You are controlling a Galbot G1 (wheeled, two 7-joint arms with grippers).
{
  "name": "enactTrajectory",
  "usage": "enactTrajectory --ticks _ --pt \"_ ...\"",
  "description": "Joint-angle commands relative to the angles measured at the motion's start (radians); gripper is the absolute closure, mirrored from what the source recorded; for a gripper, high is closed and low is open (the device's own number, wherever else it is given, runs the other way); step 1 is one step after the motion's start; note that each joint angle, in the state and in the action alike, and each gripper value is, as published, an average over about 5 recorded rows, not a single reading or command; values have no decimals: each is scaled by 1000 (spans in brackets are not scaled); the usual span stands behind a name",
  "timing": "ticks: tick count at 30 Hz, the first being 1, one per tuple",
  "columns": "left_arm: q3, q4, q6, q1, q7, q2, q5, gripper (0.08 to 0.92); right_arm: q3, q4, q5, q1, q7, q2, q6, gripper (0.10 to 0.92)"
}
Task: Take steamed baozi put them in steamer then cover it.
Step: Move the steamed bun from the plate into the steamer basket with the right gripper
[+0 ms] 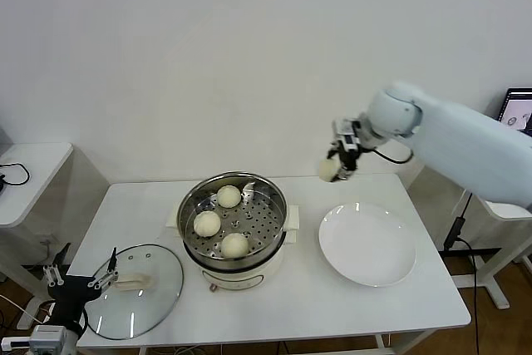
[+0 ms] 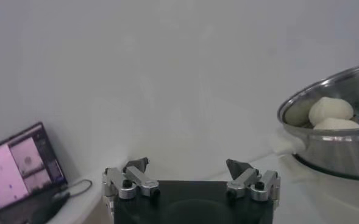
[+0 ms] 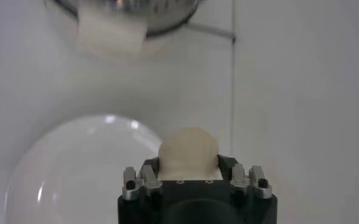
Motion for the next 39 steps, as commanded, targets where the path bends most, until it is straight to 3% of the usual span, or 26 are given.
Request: enactTrajectory --ticks 1,15,39 --pt "6 81 10 -22 -35 41 -313 177 -105 19 220 132 78 217 -107 414" --pt "16 99 -5 -23 -19 58 -371 177 -146 -42 263 23 165 365 -211 414" --pt "14 111 5 -37 -22 56 -337 177 -169 -75 160 -106 208 367 -237 406"
